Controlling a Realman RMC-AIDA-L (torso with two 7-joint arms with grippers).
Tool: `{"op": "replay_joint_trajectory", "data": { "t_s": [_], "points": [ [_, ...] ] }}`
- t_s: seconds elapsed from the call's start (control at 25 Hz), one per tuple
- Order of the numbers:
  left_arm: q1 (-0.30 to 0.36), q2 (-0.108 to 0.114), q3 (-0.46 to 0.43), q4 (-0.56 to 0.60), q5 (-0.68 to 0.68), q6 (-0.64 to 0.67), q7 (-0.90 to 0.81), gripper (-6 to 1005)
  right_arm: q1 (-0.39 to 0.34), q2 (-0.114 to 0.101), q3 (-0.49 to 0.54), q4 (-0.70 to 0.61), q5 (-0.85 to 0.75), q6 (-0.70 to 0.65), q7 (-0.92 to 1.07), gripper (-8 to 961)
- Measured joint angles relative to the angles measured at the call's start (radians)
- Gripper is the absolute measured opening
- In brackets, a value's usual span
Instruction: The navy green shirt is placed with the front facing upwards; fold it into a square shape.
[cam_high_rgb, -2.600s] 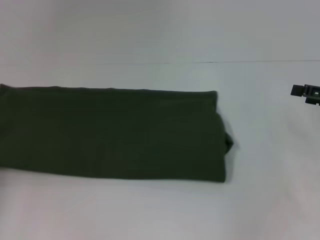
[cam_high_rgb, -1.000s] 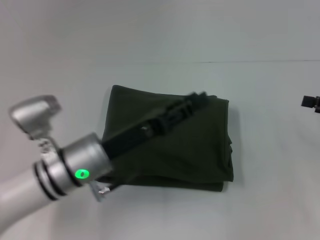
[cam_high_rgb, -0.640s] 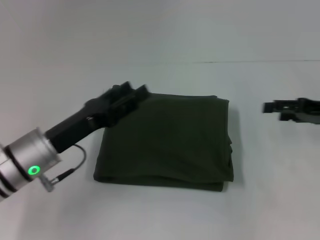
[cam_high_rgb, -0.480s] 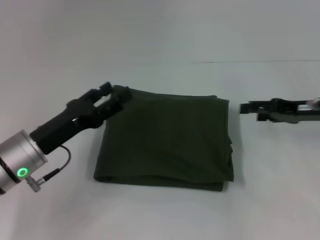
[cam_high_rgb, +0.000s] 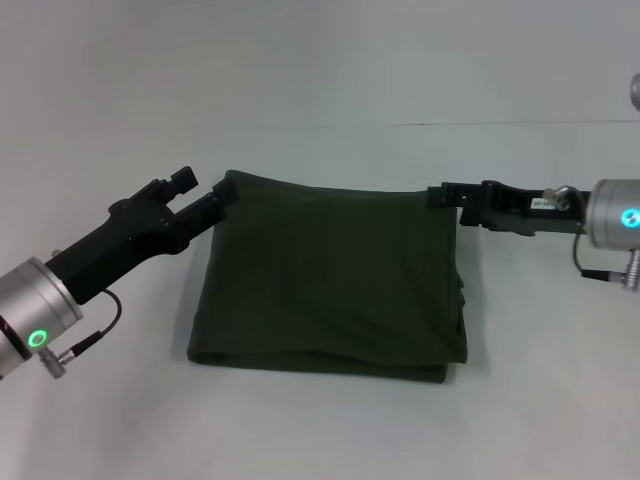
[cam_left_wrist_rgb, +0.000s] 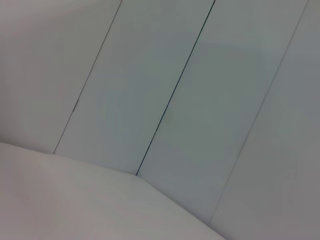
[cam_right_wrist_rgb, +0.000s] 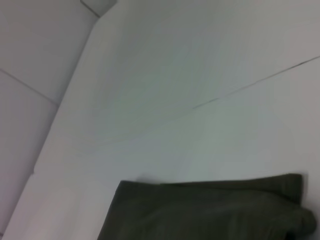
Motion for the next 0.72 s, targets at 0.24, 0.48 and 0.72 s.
{"op": "replay_joint_trajectory", "data": {
  "t_s": [0.24, 0.48, 0.72],
  "points": [
    [-0.006, 0.002, 0.000, 0.001, 0.000, -0.010, 0.001, 796, 0.022, 0.032, -0.007, 0.036, 0.014, 0.084, -0.018, 857],
    [-0.006, 0.001, 0.001, 0.001, 0.000, -0.035, 0.006, 796, 0.032, 0.049, -0.009, 0.056, 0.127, 0.155, -0.092, 857],
    [-0.005, -0.001, 0.009, -0.003, 0.000, -0.051, 0.009, 796, 0.041, 0.049, -0.010, 0.057, 0.246, 0.186, -0.172, 857]
  ]
}}
